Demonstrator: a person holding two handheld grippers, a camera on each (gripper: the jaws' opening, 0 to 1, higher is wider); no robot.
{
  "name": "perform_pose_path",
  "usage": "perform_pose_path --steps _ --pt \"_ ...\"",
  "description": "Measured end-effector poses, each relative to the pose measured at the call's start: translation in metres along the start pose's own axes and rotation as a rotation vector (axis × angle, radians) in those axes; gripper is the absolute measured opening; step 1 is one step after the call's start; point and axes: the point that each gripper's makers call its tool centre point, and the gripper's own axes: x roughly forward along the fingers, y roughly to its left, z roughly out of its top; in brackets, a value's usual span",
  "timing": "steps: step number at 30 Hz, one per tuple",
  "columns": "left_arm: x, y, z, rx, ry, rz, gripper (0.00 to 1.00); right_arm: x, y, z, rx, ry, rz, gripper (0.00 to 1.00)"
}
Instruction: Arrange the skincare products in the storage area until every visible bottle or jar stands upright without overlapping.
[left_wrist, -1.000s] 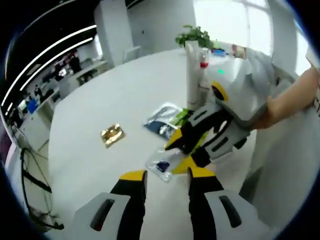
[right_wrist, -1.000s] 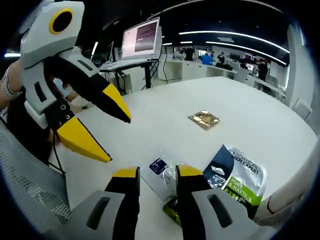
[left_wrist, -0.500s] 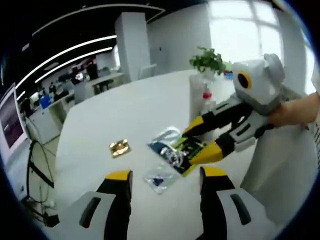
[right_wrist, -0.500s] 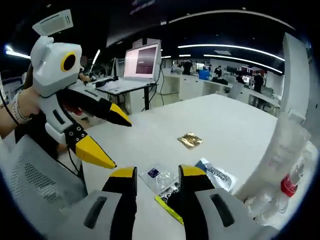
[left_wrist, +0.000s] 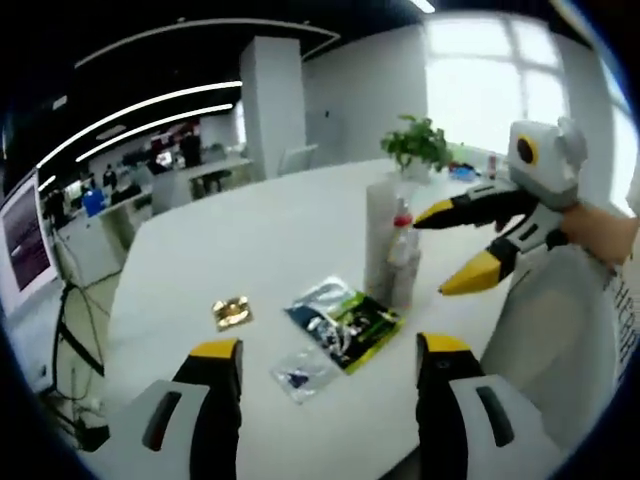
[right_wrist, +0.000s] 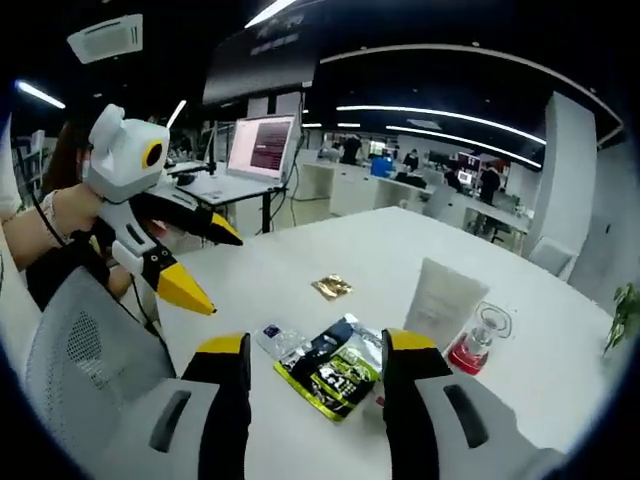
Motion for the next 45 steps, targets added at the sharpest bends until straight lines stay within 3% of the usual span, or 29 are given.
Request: perform_pose_path --steps 9,12,15,23,35,45 --pt "-0.006 -0.011 0.003 -0.034 -0.004 0.020 0.74 -0.027 -0.021 -0.014 0.044 0.040 -0.065 0.74" --pt "-0.007 -0.008 0.003 -0.042 -0.012 0.021 0.78 -0.034 -0.032 -0.016 0.062 0.039 -0.119 0.83" --pt "-0.008 -0.008 0.002 -0.051 -0.013 0.022 0.80 -0.042 -0.039 -0.025 0.103 0.085 -0.145 0.91" --pt "-0.008 -0.006 0.001 -0.046 -0.011 0.015 0.89 -0.050 -0.043 -0.030 0.096 0.080 -0.160 0.99" --pt "-0.002 -0.004 -0.004 -0.042 0.007 0.000 0.99 -0.045 -0.035 -0.035 0.110 0.101 -0.123 1.00" --pt "0.006 -0.002 -0.012 -0.076 0.043 -0.035 0.99 -0.038 -0.034 -0.038 0.124 0.121 -0.111 1.00"
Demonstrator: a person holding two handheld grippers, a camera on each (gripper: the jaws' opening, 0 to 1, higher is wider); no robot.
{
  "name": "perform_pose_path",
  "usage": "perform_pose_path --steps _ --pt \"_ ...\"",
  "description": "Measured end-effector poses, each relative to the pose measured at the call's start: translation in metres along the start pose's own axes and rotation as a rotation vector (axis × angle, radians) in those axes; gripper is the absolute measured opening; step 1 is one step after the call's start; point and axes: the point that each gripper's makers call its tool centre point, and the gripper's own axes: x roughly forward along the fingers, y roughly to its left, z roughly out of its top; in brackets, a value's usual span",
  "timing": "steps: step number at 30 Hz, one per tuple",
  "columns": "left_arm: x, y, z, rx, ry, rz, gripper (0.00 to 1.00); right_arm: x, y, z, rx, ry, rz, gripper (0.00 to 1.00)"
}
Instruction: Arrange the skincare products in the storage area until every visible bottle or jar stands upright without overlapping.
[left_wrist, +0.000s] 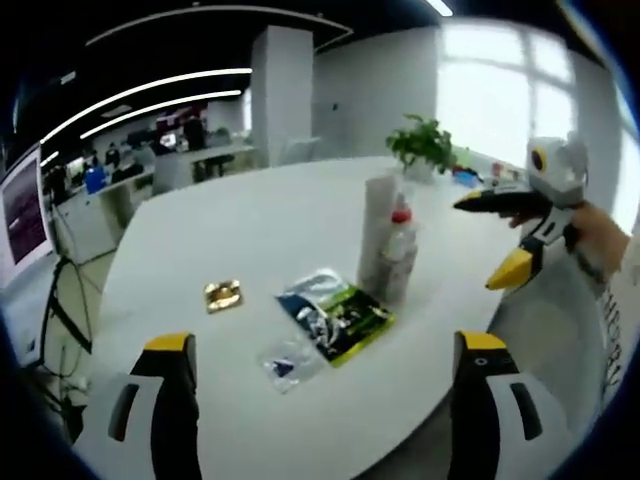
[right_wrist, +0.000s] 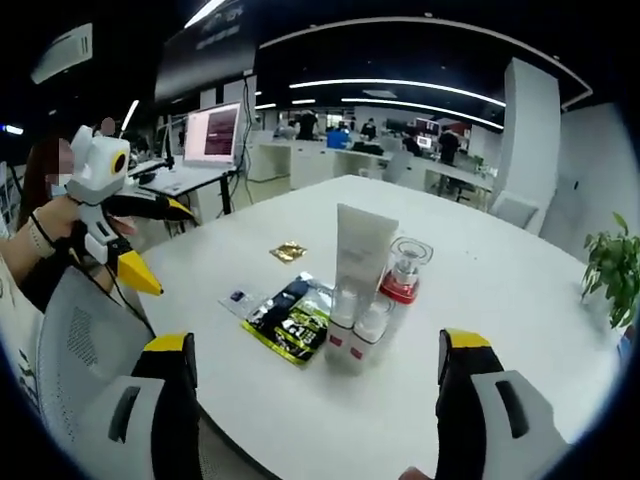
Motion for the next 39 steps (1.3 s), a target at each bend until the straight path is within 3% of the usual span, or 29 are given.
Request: perform_pose_path --steps 8,12,22,39 --pt "0.005 0.006 -0.005 -0.010 0.017 -0.007 0.99 0.008 0.012 0.005 -0.014 0.014 0.036 1.00" --pt "0.007 0.011 -0.009 -0.012 0.033 -0.009 0.99 0.011 0.018 0.018 -0.014 -0.034 0.042 0.99" --pt "0.013 0.022 -0.015 -0.020 0.045 -0.016 0.99 0.030 0.046 0.030 -0.049 -0.052 0.129 0.82" --pt "0.030 0.044 -0.022 -0.042 0.060 -0.013 0.99 0.067 0.081 0.034 -0.060 -0.043 0.262 0.72"
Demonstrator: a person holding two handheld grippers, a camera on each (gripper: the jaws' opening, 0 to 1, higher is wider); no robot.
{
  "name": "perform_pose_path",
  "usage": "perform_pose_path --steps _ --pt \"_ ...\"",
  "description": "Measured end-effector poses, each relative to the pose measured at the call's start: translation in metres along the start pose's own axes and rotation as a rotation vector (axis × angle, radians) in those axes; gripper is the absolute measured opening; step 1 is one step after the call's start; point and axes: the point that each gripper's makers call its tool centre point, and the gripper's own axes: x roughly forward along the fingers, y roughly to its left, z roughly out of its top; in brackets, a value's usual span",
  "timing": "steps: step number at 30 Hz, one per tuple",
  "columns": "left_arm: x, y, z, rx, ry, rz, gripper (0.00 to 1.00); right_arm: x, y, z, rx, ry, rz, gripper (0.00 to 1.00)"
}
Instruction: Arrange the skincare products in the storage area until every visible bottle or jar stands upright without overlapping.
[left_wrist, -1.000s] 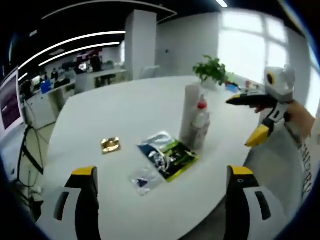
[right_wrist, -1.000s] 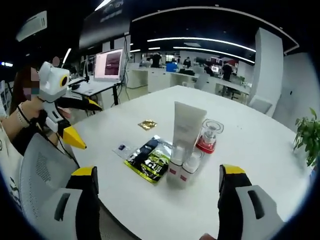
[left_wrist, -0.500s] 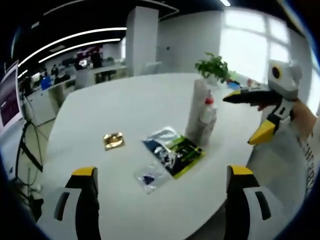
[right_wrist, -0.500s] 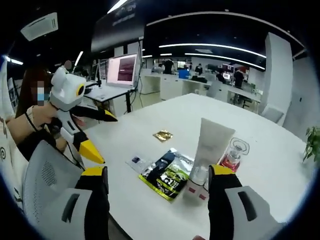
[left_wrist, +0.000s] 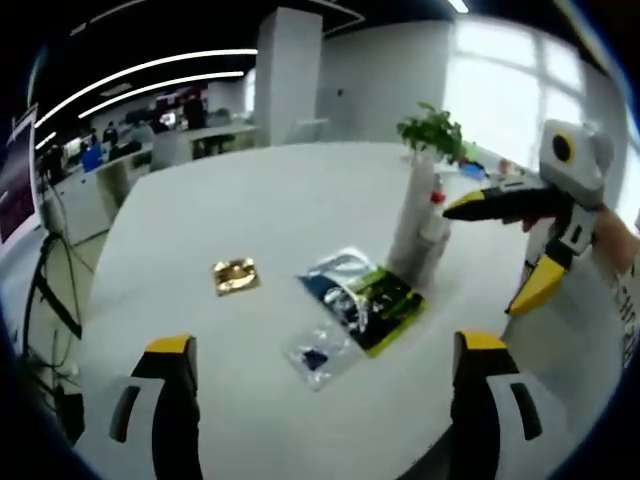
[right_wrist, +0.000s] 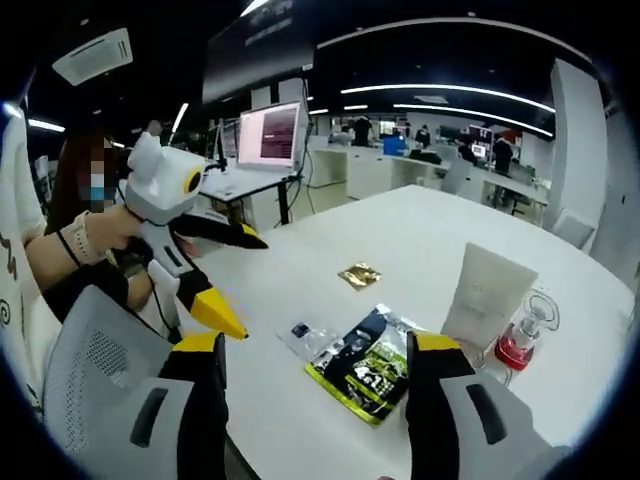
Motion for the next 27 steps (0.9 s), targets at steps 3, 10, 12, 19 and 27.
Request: perform_pose_path --steps 3,10,12,19,27 --pt "0.007 0.007 0.003 -0.011 -0.006 0.006 0.99 0.007 0.001 -0.001 -0.002 0.007 0.014 0.71" --pt "0.027 0.021 0.003 -0.009 0.031 0.003 0.96 0.022 0.003 0.002 -0.010 0.001 0.041 0.66" --pt "0.034 0.027 0.002 -0.009 0.042 0.007 0.95 0.026 0.003 0.003 -0.009 -0.001 0.045 0.64" --pt "0.056 0.051 0.007 -0.023 0.031 0.040 0.89 0.035 0.003 0.001 0.003 -0.014 0.056 0.60" --pt "0.084 0.073 0.011 -0.040 0.057 0.077 0.73 0.042 0.000 -0.007 0.004 -0.006 0.059 0.58"
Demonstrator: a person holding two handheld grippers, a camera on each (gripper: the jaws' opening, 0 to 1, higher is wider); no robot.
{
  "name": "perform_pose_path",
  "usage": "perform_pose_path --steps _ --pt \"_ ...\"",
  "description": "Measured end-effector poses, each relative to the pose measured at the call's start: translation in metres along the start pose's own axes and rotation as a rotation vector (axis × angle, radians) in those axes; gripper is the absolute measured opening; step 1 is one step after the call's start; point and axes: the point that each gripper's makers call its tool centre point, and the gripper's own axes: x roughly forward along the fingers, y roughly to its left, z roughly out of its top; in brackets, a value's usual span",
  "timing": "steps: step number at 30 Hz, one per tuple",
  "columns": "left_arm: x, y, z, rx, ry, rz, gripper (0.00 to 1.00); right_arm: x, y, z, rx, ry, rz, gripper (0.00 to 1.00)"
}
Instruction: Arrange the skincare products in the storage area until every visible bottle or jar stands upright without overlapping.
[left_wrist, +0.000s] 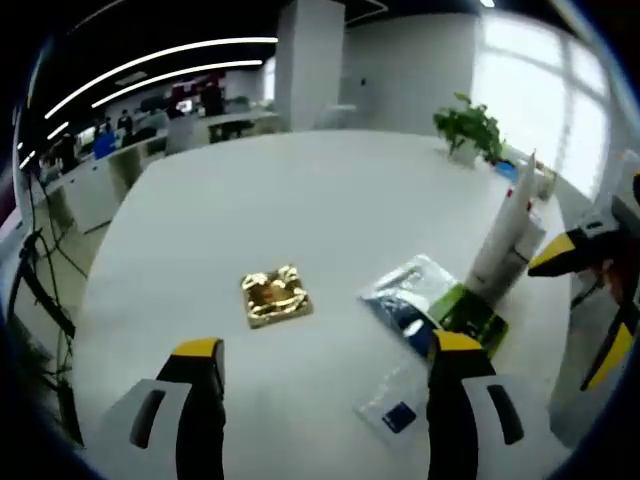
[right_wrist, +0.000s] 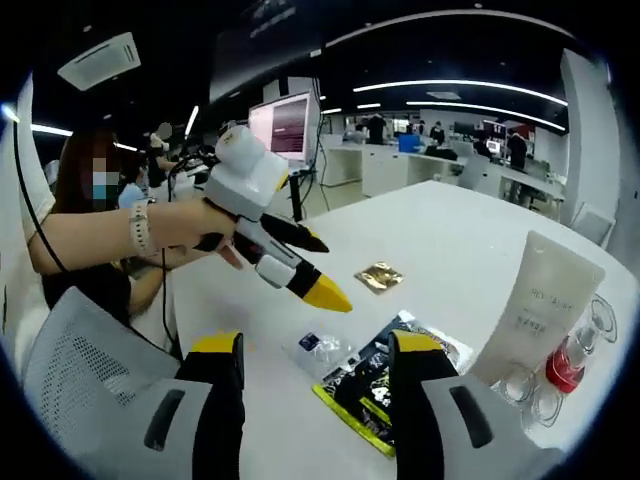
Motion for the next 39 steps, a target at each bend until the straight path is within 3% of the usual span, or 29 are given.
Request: perform_pose_path --steps 4,9,17,22,39 --pt "0.013 0.011 0.003 -0.008 0.004 0.013 0.70 0.001 -0.003 0.001 0.010 -0.010 0.004 0.57" --pt "0.027 0.022 0.007 -0.011 0.012 0.037 0.59 0.003 -0.005 0.001 0.021 -0.014 0.004 0.56" --pt "0.042 0.024 0.008 0.000 0.061 0.042 0.57 0.006 -0.006 -0.002 0.027 -0.009 0.006 0.56" --pt "0.062 0.030 0.016 0.015 0.085 0.040 0.55 0.008 -0.009 -0.007 0.047 -0.012 -0.003 0.56" --pt "0.084 0.046 0.002 0.051 0.180 0.078 0.47 0.007 -0.015 -0.009 0.090 -0.042 -0.018 0.55"
